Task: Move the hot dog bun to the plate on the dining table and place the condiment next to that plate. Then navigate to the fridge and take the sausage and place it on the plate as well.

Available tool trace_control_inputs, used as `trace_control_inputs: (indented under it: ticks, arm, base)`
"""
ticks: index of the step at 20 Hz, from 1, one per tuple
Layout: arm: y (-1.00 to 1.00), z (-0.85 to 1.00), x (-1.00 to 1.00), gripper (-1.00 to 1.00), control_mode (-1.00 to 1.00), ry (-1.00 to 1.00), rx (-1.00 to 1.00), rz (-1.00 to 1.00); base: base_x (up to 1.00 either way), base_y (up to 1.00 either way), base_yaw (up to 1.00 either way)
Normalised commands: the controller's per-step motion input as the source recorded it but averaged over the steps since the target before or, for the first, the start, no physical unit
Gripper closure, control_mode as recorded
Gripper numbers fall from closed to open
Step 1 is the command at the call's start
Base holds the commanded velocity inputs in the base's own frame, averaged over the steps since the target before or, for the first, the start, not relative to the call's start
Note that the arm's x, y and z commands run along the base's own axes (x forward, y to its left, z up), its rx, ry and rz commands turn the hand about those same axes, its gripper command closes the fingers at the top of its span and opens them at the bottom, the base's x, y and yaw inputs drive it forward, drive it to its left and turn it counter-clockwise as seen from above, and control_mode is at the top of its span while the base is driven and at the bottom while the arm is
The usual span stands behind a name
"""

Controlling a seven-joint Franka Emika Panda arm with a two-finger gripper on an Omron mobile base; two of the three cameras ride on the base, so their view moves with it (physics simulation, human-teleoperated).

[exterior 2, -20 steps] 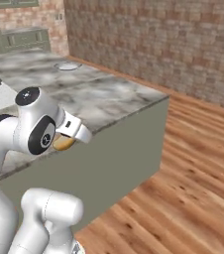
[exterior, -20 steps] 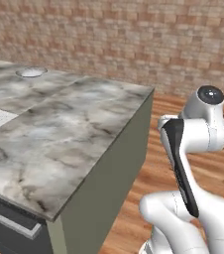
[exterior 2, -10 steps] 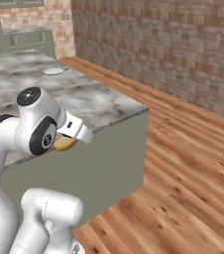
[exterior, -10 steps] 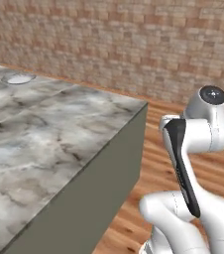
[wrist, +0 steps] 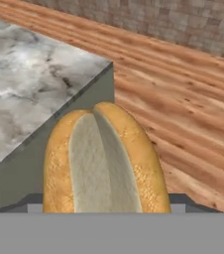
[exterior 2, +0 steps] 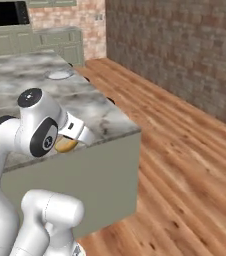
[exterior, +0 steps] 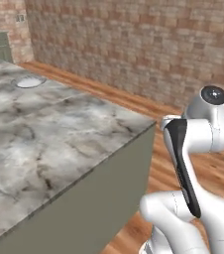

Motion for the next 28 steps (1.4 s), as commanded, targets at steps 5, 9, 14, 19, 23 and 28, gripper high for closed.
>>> trace_control_inputs:
  ticks: [5,9,14,19,23,28]
  arm:
    - [0.00,0.00,0.00,1.00,1.00,0.00,0.00,0.00]
    - [0.00,0.00,0.00,1.00,1.00,0.00,0.00,0.00]
    - [0.00,0.00,0.00,1.00,1.00,0.00,0.00,0.00]
    - [0.00,0.00,0.00,1.00,1.00,0.00,0.00,0.00]
    - [0.00,0.00,0.00,1.00,1.00,0.00,0.00,0.00]
    - [0.00,0.00,0.00,1.00,1.00,0.00,0.00,0.00]
  base:
    - [0.88,-0.70,0.32]
    - [0.86,-0.76,0.27]
    - [0.85,-0.77,0.27]
    - [0.79,-0.80,0.25]
    - [0.80,-0.76,0.27]
    - [0.81,-0.71,0.29]
